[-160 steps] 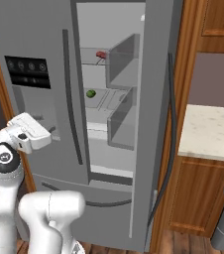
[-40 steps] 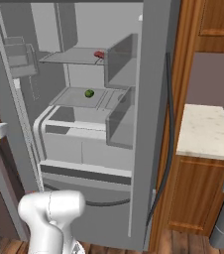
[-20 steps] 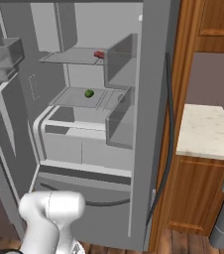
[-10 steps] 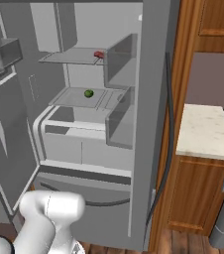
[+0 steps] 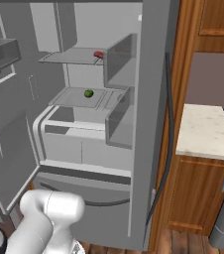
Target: Gather the eggplant and avocado from the fridge and place them on a tray on the dining counter. Then gather the steaks from the fridge and place them on the other tray.
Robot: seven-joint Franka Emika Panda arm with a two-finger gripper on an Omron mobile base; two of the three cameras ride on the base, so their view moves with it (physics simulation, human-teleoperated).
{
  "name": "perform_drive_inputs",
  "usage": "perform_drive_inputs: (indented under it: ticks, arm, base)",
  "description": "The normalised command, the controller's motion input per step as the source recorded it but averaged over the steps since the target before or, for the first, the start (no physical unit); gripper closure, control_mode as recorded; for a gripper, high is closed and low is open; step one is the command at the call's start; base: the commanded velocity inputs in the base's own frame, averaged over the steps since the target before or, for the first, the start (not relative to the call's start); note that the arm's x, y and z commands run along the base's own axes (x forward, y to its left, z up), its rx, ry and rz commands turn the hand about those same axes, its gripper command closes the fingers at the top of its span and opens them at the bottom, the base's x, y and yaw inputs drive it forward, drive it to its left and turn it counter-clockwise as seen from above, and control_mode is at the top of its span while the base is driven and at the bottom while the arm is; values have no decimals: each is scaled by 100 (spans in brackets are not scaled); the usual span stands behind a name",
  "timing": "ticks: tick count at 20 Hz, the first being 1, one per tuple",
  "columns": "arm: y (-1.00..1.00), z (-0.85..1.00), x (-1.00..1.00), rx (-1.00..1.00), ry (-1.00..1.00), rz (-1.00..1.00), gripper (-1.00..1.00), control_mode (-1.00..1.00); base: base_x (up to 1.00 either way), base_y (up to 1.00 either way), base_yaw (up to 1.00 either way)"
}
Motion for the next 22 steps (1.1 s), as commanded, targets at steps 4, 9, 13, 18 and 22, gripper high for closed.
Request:
perform_drive_inputs:
  ticks: [4, 9, 13, 18, 22]
  arm:
    - [44, 0, -1, -1, 0, 1, 100, -100]
    - [7, 0, 0, 0, 0, 0, 100, -100]
    - [0, 0, -11, 0, 0, 0, -100, -100]
    - [0, 9, -49, 0, -2, 0, -100, -100]
    - [-25, 46, -58, 0, 0, 0, -100, -100]
  base:
    - [0, 0, 0]
    - [0, 0, 0]
    - [0, 0, 0]
    - [0, 0, 0]
    - [0, 0, 0]
